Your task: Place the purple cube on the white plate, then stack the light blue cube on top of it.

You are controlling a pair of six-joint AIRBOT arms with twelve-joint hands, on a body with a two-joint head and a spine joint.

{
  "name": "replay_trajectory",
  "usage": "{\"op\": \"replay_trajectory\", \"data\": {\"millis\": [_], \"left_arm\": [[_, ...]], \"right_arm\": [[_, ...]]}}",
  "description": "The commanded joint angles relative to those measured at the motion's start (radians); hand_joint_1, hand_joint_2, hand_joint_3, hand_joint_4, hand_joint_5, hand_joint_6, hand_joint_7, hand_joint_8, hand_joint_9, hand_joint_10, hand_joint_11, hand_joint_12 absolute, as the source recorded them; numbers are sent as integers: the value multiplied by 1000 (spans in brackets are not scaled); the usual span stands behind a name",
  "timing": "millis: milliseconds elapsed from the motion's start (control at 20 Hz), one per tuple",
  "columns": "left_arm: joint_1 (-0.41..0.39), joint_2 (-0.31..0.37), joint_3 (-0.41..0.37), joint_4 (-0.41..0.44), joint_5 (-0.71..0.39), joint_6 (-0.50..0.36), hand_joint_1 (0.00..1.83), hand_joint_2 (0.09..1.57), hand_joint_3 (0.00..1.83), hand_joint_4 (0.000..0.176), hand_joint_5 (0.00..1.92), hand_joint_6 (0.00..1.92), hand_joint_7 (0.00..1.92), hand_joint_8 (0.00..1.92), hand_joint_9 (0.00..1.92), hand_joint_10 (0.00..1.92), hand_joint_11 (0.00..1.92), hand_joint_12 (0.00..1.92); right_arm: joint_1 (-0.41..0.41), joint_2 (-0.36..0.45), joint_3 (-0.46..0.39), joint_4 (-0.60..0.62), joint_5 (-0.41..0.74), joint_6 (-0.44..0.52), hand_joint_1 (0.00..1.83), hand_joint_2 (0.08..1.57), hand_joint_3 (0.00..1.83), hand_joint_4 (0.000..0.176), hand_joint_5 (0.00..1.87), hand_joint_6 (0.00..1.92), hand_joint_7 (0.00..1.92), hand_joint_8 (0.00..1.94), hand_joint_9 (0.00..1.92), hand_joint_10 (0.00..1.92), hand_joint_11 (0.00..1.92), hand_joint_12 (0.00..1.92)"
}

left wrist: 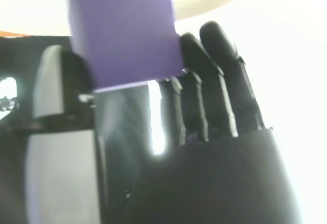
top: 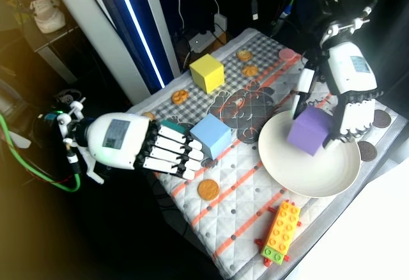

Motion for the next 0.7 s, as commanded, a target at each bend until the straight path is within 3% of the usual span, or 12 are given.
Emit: {"op": "replay_trajectory", "data": {"millis": [0, 50, 100, 150, 250, 400, 500, 550, 600, 650], "left_arm": [[-4, 1, 7, -1, -106, -2, 895, 1076, 0, 171, 158, 1, 371, 528, 173, 1146, 60, 1427], [-2, -1, 9, -2, -106, -2, 864, 1058, 0, 175, 70, 0, 379, 334, 181, 995, 27, 1387], [0, -1, 8, -3, -106, -2, 880, 998, 0, 176, 39, 0, 417, 83, 137, 1020, 0, 1594], [2, -1, 8, -4, -106, -2, 880, 998, 0, 176, 39, 0, 417, 83, 137, 1020, 0, 1594], [8, 2, 6, -13, -107, -2, 872, 935, 0, 176, 1, 0, 355, 9, 136, 819, 0, 1526], [38, 55, -67, -22, -173, -2, 809, 880, 0, 176, 0, 0, 159, 0, 240, 225, 0, 1099], [78, 141, -183, -27, -309, -6, 788, 838, 0, 176, 0, 0, 61, 10, 190, 37, 0, 838], [94, 175, -220, -27, -358, -16, 730, 847, 2, 176, 0, 0, 44, 3, 145, 8, 0, 631], [115, 215, -269, -1, -419, -65, 696, 876, 5, 176, 0, 0, 5, 0, 63, 0, 0, 523], [147, 268, -317, 46, -471, -156, 696, 876, 5, 176, 0, 0, 5, 0, 63, 0, 0, 523]], "right_arm": [[11, 1, 4, 22, 118, 4, 665, 1374, 3, 12, 594, 2, 470, 3, 481, 3, 201, 700], [11, 0, 4, 22, 119, 4, 677, 1370, 1, 4, 599, 0, 477, 0, 483, 1, 228, 665], [11, -1, 4, 22, 119, 4, 681, 1369, 0, 1, 608, 2, 473, 1, 475, 2, 227, 640], [11, -1, 4, 22, 119, 4, 681, 1369, 0, 1, 608, 2, 473, 1, 475, 2, 227, 640], [11, -2, 4, 22, 119, 4, 736, 1354, 0, 0, 622, 5, 489, 5, 484, 5, 244, 646], [11, -2, 6, 22, 134, 17, 731, 1353, 0, 0, 625, 0, 462, 1, 440, 0, 236, 558], [14, 14, 10, 30, 189, 51, 730, 1352, 0, 0, 606, 0, 445, 0, 448, 0, 274, 514], [14, 21, 10, 37, 212, 62, 787, 1341, 2, 32, 580, 0, 461, 0, 435, 0, 288, 445], [13, 27, 9, 46, 250, 81, 606, 1340, 5, 64, 504, 2, 447, 2, 401, 0, 259, 394], [12, 30, 9, 48, 282, 100, 606, 1340, 5, 64, 504, 2, 447, 2, 401, 0, 259, 394]]}}
